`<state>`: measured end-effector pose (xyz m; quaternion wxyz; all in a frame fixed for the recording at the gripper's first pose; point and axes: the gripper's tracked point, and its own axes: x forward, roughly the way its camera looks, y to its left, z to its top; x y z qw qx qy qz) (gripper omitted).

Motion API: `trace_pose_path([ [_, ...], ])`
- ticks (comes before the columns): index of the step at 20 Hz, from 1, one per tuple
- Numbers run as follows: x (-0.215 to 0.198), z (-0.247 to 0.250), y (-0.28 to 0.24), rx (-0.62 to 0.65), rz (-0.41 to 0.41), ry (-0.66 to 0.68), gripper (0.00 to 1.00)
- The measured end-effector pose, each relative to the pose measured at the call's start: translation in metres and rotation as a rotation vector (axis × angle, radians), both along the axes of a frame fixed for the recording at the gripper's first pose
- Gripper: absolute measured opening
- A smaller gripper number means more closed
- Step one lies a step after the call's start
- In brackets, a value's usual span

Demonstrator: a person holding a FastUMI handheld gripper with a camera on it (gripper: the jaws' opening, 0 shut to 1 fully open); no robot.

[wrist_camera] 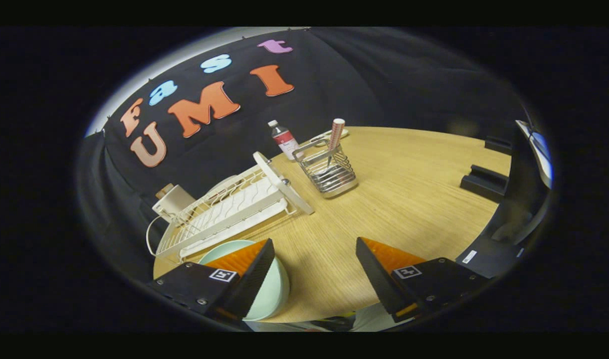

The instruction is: Take the plate from the dish rack, then take the spoon from the basket and place it into the plate.

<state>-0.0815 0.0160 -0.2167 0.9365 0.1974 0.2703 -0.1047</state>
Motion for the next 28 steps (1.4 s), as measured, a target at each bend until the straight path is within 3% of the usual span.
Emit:
trace_pose_path([
  [10,0.039,0.054,-0.06,-0.336,0.017,-0.158,0.99],
  [15,0.073,0.08,-0.068,-0.362,0.029,-0.315,0.98],
  [20,0.109,0.092,-0.07,-0.399,0.076,-0.382,0.97],
  [26,0.13,0.081,-0.067,-0.399,0.101,-0.381,0.73],
  [28,0.134,0.079,-0.068,-0.396,0.092,-0.382,0.58],
])
